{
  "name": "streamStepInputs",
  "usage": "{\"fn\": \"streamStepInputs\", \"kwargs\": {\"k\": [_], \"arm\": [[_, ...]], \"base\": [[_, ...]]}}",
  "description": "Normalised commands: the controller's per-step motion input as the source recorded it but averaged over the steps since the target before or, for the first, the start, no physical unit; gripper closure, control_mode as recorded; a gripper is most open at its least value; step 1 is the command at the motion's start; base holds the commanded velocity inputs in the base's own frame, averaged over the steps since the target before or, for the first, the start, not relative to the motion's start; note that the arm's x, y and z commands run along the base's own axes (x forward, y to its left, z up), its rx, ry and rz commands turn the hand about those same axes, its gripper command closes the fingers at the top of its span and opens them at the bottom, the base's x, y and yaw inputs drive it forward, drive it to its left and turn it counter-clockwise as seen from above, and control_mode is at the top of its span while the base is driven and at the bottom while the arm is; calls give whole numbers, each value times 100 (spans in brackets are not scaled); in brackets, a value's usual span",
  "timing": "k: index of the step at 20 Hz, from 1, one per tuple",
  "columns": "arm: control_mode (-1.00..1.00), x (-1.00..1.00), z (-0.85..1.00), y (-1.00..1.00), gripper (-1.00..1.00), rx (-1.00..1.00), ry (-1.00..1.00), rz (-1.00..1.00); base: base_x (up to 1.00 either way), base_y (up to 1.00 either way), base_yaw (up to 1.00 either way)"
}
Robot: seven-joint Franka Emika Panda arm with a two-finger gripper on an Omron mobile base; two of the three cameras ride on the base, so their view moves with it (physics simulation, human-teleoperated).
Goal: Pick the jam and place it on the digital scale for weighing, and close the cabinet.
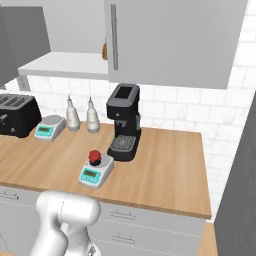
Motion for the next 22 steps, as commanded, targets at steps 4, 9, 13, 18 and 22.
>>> {"fn": "streamStepInputs", "kwargs": {"k": [4,9,13,18,22], "arm": [[-100,-26,-77,84,-100,48,-30,3],[-100,-99,-30,67,-100,24,-16,0],[-100,-23,-53,94,-100,5,-1,-7],[-100,55,-69,94,-100,-2,-5,-16],[-100,53,-58,76,-100,0,-23,-18]], "base": [[0,0,0],[0,0,0],[0,0,0],[0,0,0],[0,0,0]]}}
